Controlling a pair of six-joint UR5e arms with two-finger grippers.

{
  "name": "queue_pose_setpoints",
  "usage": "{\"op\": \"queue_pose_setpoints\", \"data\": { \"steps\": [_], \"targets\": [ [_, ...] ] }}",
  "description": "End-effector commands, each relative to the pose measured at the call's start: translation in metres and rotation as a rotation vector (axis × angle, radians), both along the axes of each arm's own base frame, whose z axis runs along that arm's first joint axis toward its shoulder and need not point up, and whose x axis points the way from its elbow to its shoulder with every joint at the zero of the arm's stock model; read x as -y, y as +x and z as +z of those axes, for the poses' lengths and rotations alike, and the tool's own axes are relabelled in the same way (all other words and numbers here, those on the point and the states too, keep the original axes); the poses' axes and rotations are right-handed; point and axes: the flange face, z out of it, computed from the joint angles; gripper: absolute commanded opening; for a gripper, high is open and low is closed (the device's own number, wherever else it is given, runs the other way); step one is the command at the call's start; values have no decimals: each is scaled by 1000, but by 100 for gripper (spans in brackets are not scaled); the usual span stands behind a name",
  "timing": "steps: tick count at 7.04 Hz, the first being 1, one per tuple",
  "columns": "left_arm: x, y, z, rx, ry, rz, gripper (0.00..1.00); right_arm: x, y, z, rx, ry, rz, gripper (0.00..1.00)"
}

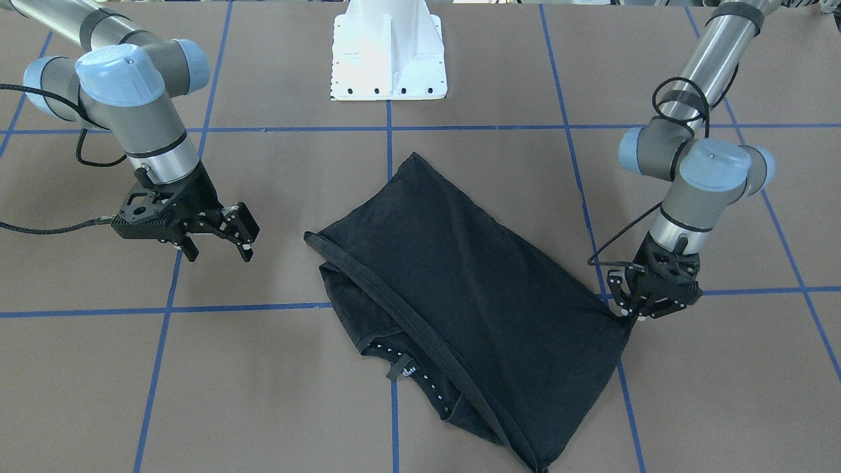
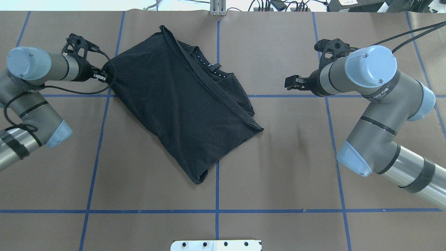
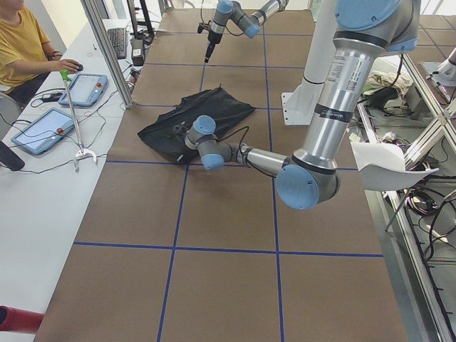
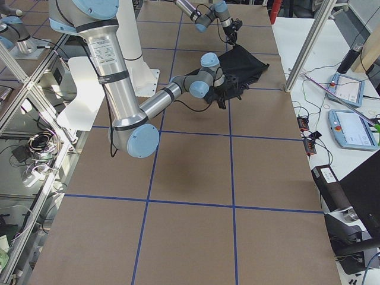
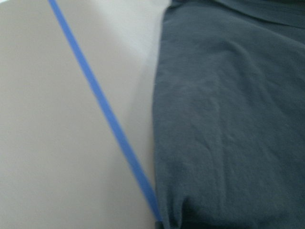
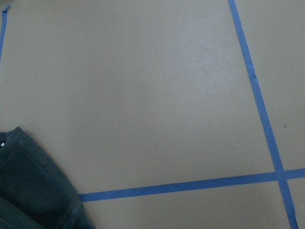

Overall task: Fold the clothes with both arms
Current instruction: 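Drag the folded shirt edge with the left gripper toward the left arm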

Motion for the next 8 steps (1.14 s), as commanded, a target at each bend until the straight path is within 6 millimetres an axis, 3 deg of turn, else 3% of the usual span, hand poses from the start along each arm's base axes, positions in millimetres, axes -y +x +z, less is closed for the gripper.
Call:
{"op": "queue_pose_setpoints", "data": {
  "steps": [1,2,3,4,6,8],
  "targets": [
    [83,30,-39,32,-15,-31,0,-4,-3,-2,4,1,-1,100],
    [103,45,-69,23,-7,-31,0,-5,-4,-2,3,0,-2,100],
    [100,43,-63,18,-2,-25,49,-7,-7,-3,4,2,-7,100],
    [81,30,-38,-23,48,-26,99,-12,-19,-5,6,1,-25,100],
    [46,6,-29,-94,62,46,100,-8,-59,-32,31,-10,6,100],
    [31,-3,-30,-111,78,53,100,-1,-120,-58,62,-70,99,98]
  ]
}}
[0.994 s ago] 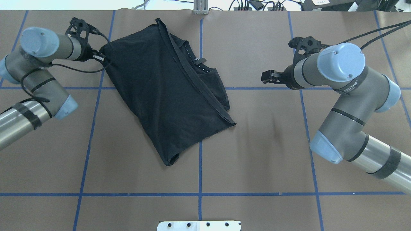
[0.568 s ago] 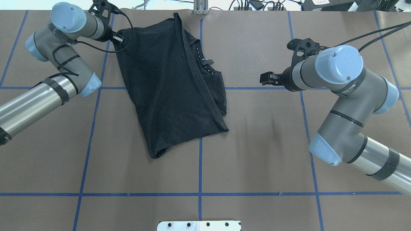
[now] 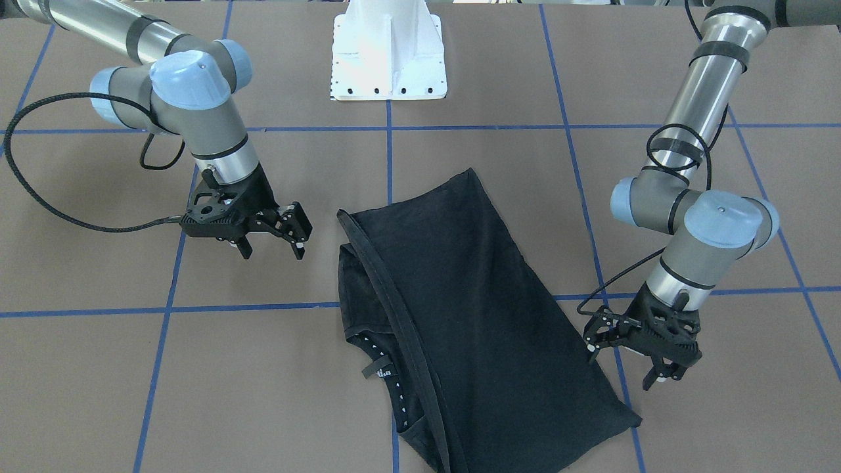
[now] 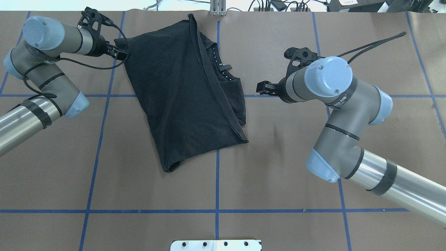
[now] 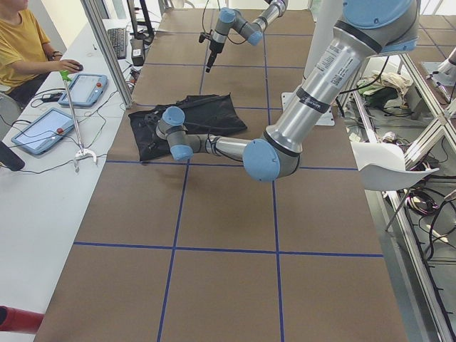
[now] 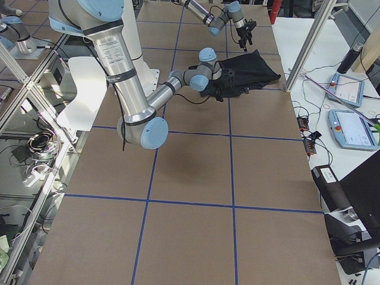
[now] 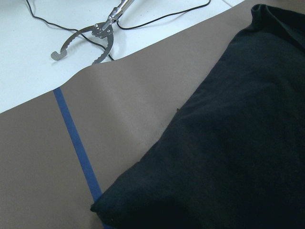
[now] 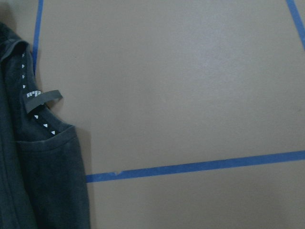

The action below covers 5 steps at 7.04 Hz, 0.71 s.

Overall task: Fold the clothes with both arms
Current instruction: 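Move the right gripper to the shirt's side edge near the collar and grasp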

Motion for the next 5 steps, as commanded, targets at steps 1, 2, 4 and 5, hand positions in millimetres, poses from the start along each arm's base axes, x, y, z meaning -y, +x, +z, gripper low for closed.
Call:
{"op": "queue_pose_setpoints", "data": {
  "steps": [1,2,4,5],
  "targets": [
    [-10,-7,2,-19,0,4,100,-10,-53,-27,56,-81,109,96],
    [-11,-7,-1,-23,5,2,100,-23,-65,-26,74,-118,136,96],
    [-11,-8,0,-22,3,2,100,-42,-89,-18,77,-152,181,96],
    [-11,-8,0,-23,2,1,100,-44,-98,-13,59,-137,201,96]
  ]
}}
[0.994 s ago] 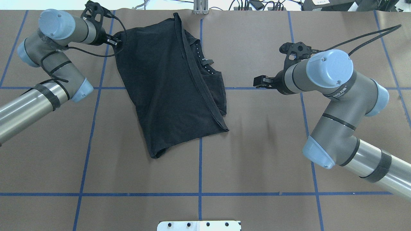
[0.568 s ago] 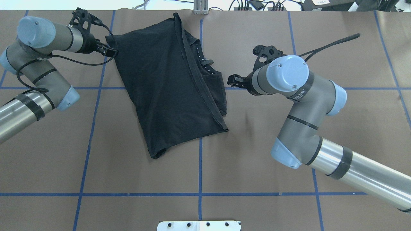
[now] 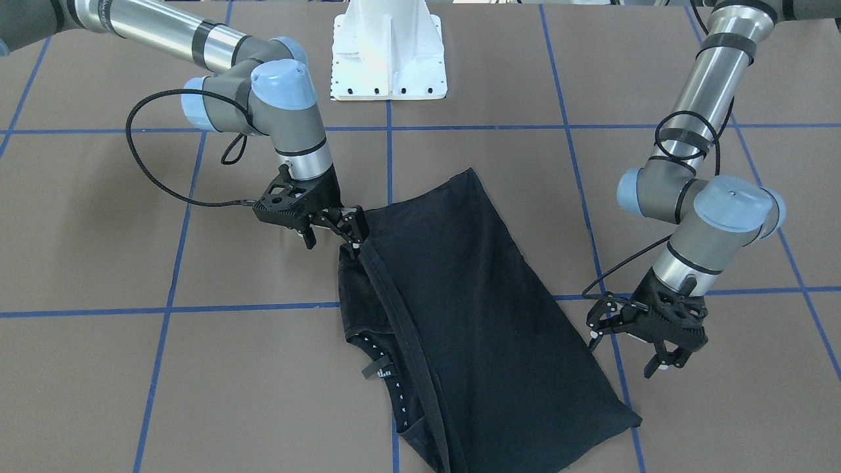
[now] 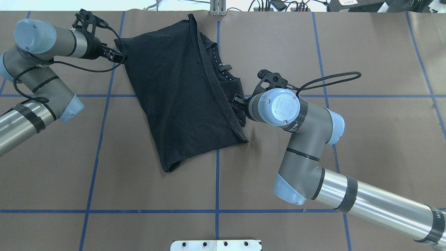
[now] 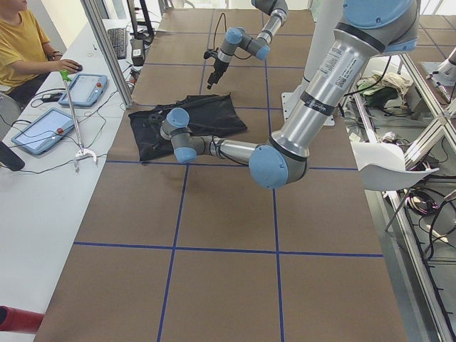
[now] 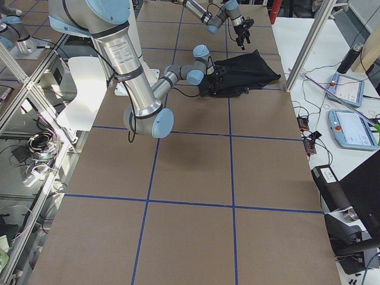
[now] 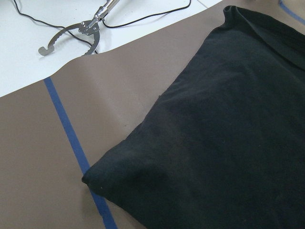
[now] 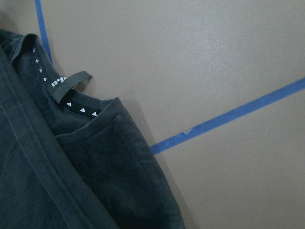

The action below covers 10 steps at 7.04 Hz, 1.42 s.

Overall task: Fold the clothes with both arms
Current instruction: 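Move the right gripper to the shirt's side edge near the collar and grasp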

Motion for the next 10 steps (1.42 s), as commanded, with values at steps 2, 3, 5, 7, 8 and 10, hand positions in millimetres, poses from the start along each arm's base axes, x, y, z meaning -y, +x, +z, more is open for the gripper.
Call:
{"op": "queue_pose_setpoints", "data": {
  "steps": [2,3,5,7,8,10],
  "targets": [
    [0,0,0,0,-2,-1,100,-20,-30,13,-33,5,21,90],
    [0,0,0,0,-2,-1,100,-24,-35,15,-40,8,20,87],
    [0,0,1,1,-3,-1,100,-27,-38,18,-50,11,14,65],
    [-2,-1,5,4,-5,0,100,-29,-42,19,-57,14,7,65],
    [-1,-1,5,5,-6,0,100,-30,-43,20,-60,20,12,65],
    [-2,-1,6,5,-7,0,100,-31,-44,20,-61,23,15,53]
  ]
}}
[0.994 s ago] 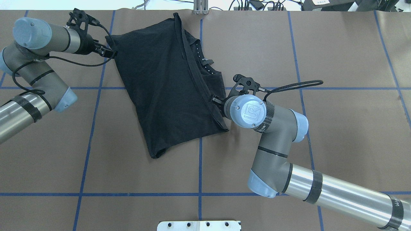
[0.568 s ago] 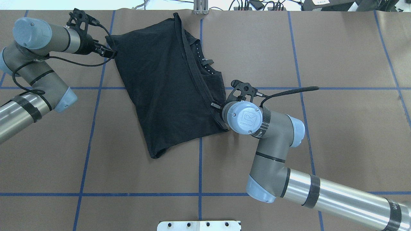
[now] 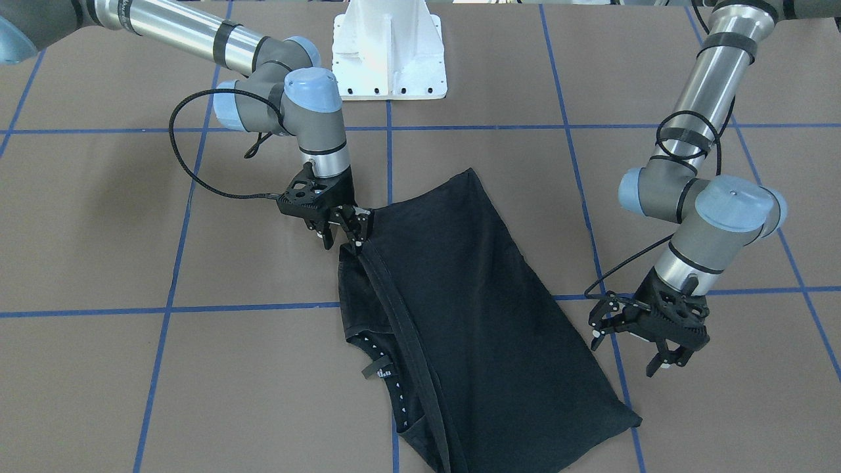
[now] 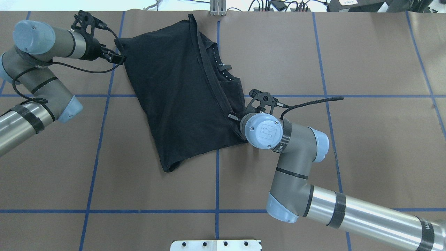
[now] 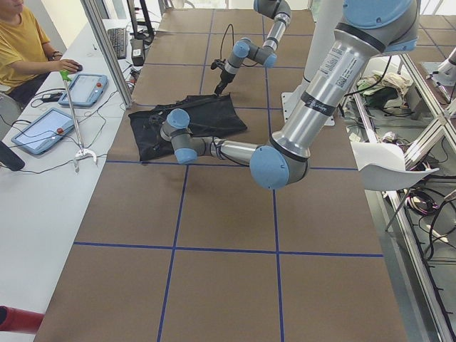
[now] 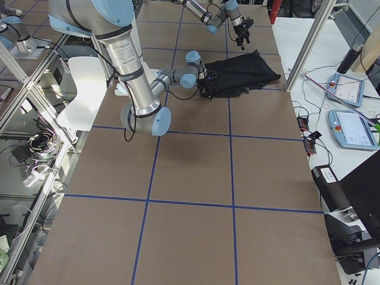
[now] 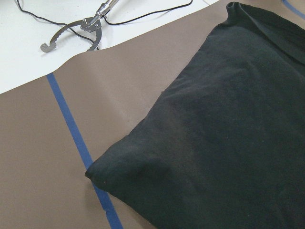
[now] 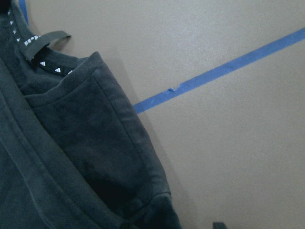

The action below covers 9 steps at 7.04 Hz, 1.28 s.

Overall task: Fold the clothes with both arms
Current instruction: 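Move the right gripper to the shirt's side edge near the collar and grasp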

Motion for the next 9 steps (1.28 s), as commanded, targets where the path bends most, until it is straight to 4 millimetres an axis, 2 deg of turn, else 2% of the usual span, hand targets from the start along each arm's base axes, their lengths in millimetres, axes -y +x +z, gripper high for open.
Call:
{"op": "queue_pose_setpoints", "data": {
  "steps": [1,2,3,6,8,9],
  "targets": [
    [0,0,1,1,-2,0,100,-1,0,0,0,2,-1,34],
    [0,0,1,1,-1,0,100,0,-2,-6,6,6,-2,9],
    [0,0,1,0,-1,0,100,0,-2,-6,5,6,-2,0],
    [0,0,0,0,-1,0,100,-4,-1,-14,6,34,-30,0],
    [0,0,-1,-1,-1,-1,100,-14,22,-26,43,49,-32,0],
    [0,0,-1,-1,-1,-1,100,-54,28,-34,49,53,-76,0]
  ]
}}
